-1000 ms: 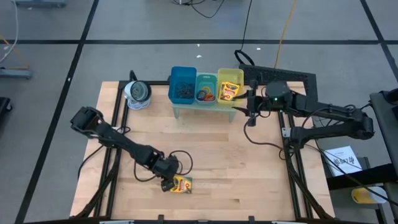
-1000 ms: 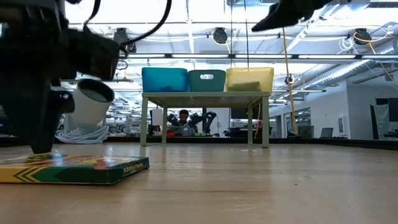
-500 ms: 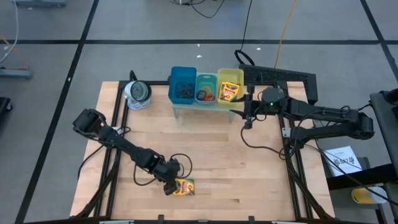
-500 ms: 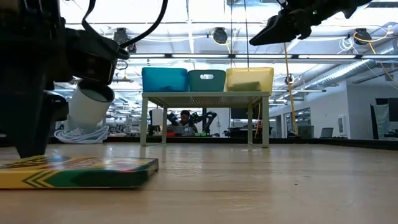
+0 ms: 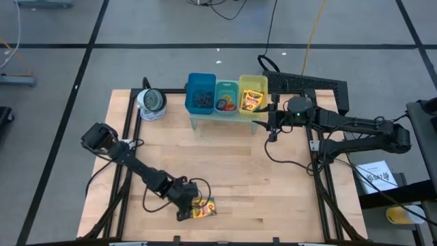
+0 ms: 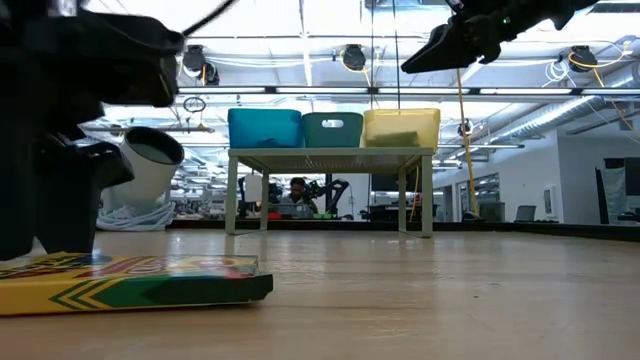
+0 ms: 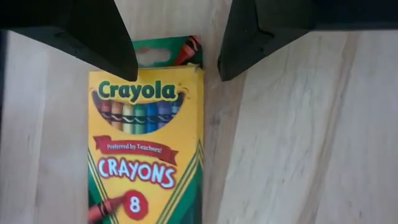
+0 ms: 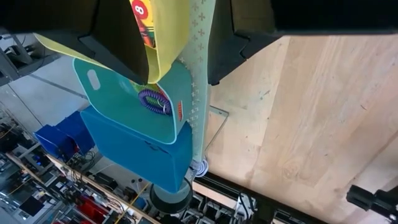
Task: Pick & Place Office Desk Supplies
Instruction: Put the yellow crayon box into the yellow bin on the shelf
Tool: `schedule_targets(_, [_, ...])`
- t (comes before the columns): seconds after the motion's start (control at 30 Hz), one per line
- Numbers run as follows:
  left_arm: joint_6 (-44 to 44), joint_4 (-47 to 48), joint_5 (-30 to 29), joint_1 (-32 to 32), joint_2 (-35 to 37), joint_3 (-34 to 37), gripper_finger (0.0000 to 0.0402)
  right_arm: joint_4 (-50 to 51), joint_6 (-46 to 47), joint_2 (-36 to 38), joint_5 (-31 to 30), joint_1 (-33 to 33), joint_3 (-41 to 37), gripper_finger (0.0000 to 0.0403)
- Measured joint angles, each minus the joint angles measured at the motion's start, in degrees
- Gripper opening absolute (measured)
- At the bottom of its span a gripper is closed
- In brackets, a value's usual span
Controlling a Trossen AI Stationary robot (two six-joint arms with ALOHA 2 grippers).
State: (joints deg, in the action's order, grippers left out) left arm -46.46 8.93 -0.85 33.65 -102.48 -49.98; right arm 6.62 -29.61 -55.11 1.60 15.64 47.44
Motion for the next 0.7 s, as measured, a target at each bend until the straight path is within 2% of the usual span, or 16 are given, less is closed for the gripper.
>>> schedule_targets(0.2, [2.34,-0.07,-8.11,2.80,-0.71,0.10,0.0243,0.01,-0.57,0.00,0.00,0.00,0.00,0.0151])
schedule_targets(0.37, [4.51,0.06,-8.49,3.46,-0.80,0.17,0.0234,0.03,-1.09,0.00,-0.02,0.00,0.00,0.0148])
schedule_targets(0.7, [3.82,0.68,-10.76,3.13,-0.80,0.26,0.0105,0.03,-1.09,0.00,-0.02,0.00,0.00,0.0144])
